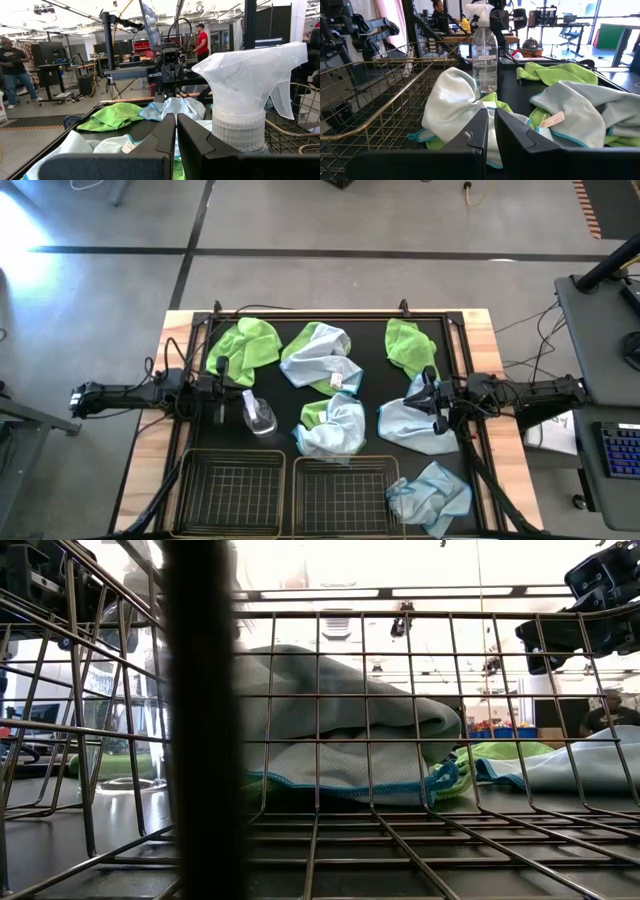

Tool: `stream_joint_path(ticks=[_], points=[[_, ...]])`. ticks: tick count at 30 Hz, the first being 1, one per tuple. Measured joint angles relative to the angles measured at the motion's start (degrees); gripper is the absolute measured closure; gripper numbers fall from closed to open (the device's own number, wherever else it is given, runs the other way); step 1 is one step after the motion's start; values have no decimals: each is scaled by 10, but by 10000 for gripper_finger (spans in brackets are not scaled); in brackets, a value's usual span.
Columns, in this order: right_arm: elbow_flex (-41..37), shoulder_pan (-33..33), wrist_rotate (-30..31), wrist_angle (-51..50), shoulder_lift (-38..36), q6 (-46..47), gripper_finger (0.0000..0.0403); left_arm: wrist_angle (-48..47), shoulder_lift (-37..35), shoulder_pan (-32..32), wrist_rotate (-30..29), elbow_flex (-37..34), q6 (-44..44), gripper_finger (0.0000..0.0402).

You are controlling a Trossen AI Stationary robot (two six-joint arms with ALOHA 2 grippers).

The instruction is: Sort microfiber towel by color & place in baskets

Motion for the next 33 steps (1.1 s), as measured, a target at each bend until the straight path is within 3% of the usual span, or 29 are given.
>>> stream_joint_path(ticks=[5,10,22,33], points=[[0,0,1,6,0,-89,374,0,0,0,0,0,0,400],[0,0,1,10,0,-114,374,0,0,0,0,0,0,400],[0,0,0,23,0,-58,374,0,0,0,0,0,0,400],[0,0,1,38,0,-62,374,0,0,0,0,0,0,400]])
